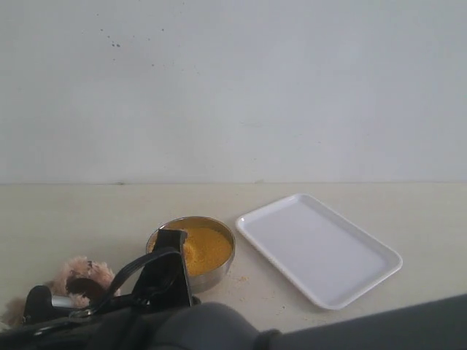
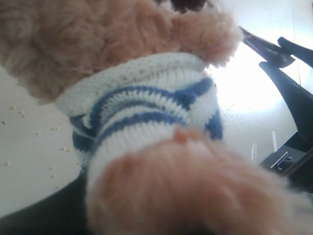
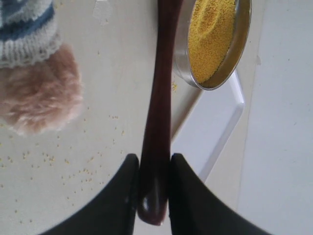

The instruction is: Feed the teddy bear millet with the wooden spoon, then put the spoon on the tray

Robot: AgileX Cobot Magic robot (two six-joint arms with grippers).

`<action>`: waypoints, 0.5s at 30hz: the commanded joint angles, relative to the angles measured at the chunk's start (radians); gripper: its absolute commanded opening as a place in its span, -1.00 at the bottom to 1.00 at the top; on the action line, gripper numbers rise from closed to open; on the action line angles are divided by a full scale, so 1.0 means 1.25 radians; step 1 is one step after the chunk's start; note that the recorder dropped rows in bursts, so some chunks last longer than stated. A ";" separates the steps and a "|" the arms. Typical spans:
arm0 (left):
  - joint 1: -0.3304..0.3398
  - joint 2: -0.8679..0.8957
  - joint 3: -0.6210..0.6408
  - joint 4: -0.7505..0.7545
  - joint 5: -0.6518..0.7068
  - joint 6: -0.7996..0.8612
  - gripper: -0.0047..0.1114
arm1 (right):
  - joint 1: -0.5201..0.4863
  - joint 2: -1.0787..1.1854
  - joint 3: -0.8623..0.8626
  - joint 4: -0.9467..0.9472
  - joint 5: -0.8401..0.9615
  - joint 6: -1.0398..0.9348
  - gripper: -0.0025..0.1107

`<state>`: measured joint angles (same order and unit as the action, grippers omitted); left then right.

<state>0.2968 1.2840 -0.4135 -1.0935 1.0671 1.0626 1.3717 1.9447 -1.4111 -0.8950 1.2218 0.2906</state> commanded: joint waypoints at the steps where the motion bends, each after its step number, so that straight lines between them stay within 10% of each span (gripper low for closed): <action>1: 0.001 0.001 0.001 -0.016 0.017 0.004 -0.85 | 0.001 -0.003 0.003 -0.023 -0.001 0.009 -0.96; 15: 0.001 0.001 0.001 -0.016 0.017 0.004 -0.85 | 0.006 -0.023 0.003 -0.039 -0.001 0.033 -0.96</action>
<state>0.2968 1.2840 -0.4135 -1.0953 1.0671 1.0626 1.3836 1.9308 -1.4111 -0.9299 1.2218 0.3272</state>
